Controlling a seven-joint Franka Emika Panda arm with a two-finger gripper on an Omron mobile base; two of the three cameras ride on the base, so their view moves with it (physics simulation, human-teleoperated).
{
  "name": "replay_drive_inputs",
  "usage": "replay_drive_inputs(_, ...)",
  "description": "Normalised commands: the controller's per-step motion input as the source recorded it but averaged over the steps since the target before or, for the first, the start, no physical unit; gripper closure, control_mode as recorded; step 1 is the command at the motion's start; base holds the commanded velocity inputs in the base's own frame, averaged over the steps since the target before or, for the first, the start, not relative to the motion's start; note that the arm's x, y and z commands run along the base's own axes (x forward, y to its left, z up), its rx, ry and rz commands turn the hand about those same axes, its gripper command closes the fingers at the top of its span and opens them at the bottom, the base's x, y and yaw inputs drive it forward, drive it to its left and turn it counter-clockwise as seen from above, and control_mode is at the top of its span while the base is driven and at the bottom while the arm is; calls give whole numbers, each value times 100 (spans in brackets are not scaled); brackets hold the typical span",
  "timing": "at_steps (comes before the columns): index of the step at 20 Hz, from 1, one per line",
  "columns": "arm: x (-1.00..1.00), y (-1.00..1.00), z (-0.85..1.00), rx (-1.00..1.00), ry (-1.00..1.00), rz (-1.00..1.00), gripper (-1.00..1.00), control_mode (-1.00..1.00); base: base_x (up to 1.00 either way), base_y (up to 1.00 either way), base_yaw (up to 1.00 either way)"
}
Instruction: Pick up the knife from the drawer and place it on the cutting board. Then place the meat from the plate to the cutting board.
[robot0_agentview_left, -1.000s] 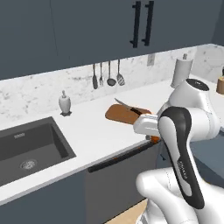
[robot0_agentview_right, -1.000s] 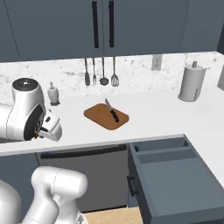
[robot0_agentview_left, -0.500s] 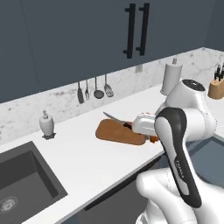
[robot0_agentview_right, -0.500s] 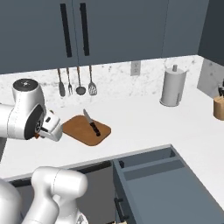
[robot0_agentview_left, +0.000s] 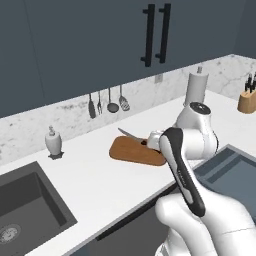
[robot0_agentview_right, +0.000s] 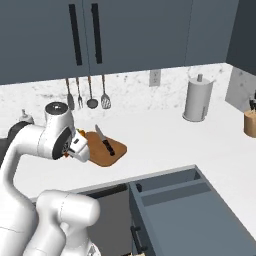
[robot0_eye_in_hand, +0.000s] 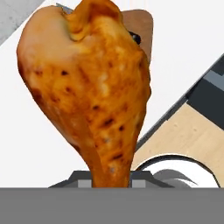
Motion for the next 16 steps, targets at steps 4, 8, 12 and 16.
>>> replay_drive_inputs(4,100,-11,-62,0,0,-2,100,-100,0,0,0)
replay_drive_inputs(8,95,0,-45,0,0,0,100,-100,0,0,0)
replay_drive_inputs(12,86,5,-30,-1,0,0,100,-100,0,0,0)
replay_drive_inputs(16,72,18,-23,-2,0,0,100,-100,0,0,0)
